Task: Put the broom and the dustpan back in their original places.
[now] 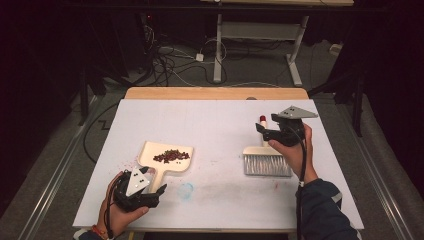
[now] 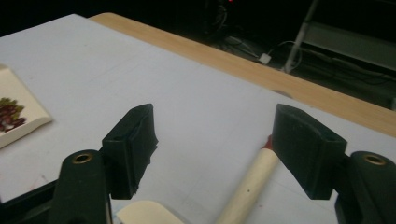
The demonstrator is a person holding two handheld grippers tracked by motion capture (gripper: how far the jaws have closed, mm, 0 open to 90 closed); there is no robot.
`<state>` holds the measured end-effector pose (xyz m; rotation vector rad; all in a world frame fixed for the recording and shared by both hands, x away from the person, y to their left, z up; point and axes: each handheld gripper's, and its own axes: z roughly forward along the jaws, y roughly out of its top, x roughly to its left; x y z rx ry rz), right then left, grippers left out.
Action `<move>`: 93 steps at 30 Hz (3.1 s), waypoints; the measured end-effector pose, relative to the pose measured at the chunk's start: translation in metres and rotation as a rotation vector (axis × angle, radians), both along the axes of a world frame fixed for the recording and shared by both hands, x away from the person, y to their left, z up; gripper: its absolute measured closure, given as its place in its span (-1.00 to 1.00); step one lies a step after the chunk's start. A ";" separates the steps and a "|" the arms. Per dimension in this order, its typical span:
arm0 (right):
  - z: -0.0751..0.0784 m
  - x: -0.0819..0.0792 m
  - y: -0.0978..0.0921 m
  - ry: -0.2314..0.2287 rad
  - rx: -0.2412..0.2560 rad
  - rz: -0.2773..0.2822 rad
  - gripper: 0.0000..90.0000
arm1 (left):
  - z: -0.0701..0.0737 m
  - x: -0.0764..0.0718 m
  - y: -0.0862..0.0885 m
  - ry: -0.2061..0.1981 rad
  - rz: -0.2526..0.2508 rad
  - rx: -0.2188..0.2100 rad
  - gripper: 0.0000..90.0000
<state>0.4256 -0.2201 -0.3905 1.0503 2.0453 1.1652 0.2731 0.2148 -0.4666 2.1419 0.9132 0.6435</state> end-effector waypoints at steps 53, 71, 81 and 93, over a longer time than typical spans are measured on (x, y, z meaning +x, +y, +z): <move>0.022 -0.082 0.010 -0.163 -0.072 0.121 -0.55 | 0.001 -0.003 -0.003 -0.009 -0.027 0.018 -0.58; 0.005 -0.101 0.006 -0.166 -0.081 0.173 -0.55 | 0.001 -0.002 -0.003 -0.021 -0.038 0.029 -0.58; -0.005 -0.110 -0.001 -0.179 -0.083 0.165 -0.55 | 0.000 -0.003 -0.004 -0.006 -0.036 0.023 -0.58; -0.017 -0.120 -0.015 -0.172 -0.078 0.145 -0.54 | 0.000 -0.002 -0.005 -0.015 -0.051 0.033 -0.58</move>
